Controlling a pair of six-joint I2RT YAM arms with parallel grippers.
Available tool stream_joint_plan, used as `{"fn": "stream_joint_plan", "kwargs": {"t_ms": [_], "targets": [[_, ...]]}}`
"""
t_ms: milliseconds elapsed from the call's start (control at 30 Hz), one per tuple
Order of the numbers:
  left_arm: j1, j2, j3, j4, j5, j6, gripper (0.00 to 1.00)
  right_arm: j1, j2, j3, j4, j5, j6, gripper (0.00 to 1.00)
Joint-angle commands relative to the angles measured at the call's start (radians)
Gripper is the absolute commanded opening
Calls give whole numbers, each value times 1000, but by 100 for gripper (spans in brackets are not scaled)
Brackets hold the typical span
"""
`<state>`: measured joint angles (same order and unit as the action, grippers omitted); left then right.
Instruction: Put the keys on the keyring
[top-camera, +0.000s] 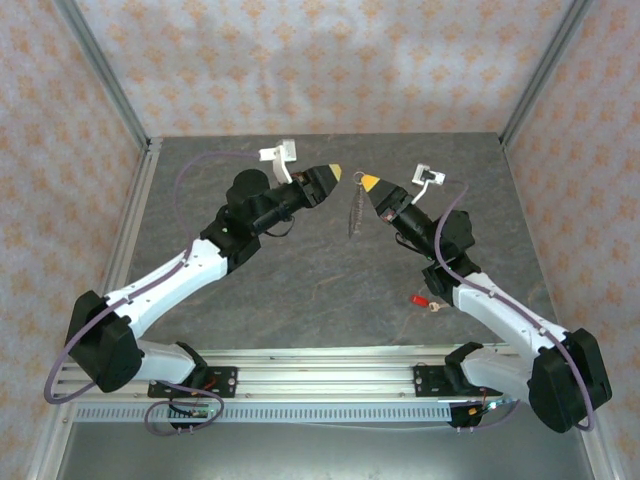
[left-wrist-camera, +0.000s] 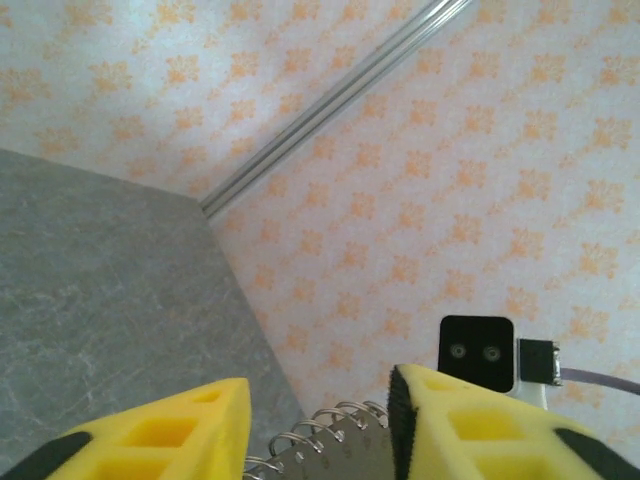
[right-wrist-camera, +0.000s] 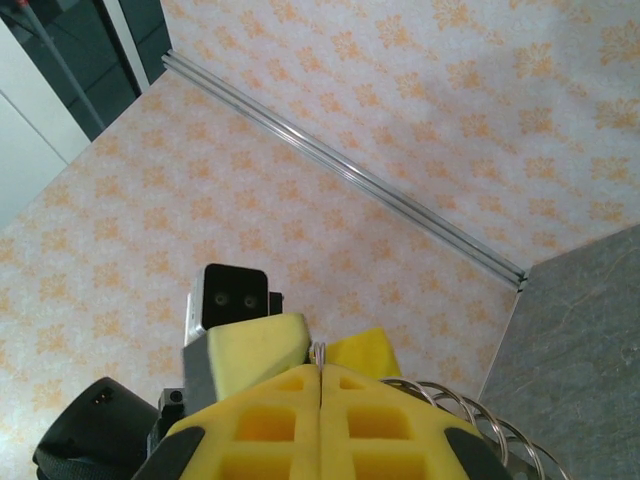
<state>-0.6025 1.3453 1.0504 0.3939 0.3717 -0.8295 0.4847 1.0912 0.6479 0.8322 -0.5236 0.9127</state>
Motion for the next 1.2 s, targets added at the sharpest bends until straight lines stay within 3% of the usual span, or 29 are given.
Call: {"fn": "stream_joint_plan", "kwargs": {"t_ms": [0, 367, 1167], "targets": [[-5, -13, -38, 146, -29, -66, 33, 5, 1, -2, 111, -18, 4, 0], [-38, 13, -29, 219, 15, -83, 38, 8, 45, 1, 171, -26, 46, 0], [-74, 75, 24, 245, 39, -79, 32, 11, 54, -5, 177, -35, 58, 0]]}}
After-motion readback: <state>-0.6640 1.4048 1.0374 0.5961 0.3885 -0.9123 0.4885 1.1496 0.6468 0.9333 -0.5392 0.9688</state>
